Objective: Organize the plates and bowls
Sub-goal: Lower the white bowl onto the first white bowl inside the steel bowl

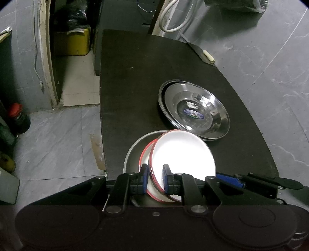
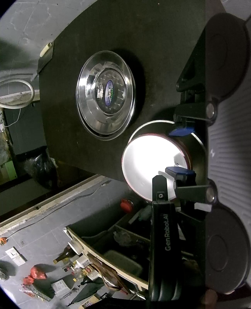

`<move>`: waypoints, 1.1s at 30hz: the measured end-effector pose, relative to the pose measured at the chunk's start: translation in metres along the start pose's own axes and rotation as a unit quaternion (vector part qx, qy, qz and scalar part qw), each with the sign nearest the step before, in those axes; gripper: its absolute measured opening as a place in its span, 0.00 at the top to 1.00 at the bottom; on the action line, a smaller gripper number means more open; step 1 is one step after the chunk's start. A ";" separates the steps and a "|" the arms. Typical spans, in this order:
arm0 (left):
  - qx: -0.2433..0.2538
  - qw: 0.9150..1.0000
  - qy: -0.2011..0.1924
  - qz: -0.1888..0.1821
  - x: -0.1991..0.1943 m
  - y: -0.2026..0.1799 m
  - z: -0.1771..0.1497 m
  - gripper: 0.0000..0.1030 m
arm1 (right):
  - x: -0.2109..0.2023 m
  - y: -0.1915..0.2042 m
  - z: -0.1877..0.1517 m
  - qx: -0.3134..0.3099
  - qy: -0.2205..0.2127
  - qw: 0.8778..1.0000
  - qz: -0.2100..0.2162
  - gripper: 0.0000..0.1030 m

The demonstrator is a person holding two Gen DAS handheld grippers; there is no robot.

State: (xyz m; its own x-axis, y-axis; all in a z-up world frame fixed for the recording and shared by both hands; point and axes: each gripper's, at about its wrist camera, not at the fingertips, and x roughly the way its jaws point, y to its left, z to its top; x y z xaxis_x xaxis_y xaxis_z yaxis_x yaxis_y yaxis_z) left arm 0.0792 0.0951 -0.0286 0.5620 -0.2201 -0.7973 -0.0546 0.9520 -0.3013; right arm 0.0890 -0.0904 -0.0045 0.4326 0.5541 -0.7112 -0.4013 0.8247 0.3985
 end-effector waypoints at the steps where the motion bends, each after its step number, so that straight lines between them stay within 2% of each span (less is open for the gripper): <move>1: 0.000 1.000 0.000 0.000 0.000 0.000 0.000 0.85 | 0.000 0.000 0.000 0.000 0.000 1.000 0.000 0.63; 33: -0.002 1.000 0.000 0.000 0.002 -0.001 -0.001 0.85 | 0.001 -0.002 0.000 -0.003 0.003 1.000 0.004 0.59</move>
State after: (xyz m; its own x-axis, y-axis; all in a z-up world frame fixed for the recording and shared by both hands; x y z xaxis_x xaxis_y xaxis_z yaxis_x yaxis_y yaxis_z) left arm 0.0794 0.0938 -0.0303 0.5618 -0.2199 -0.7975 -0.0580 0.9512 -0.3032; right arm 0.0904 -0.0917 -0.0058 0.4252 0.5593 -0.7115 -0.4086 0.8201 0.4006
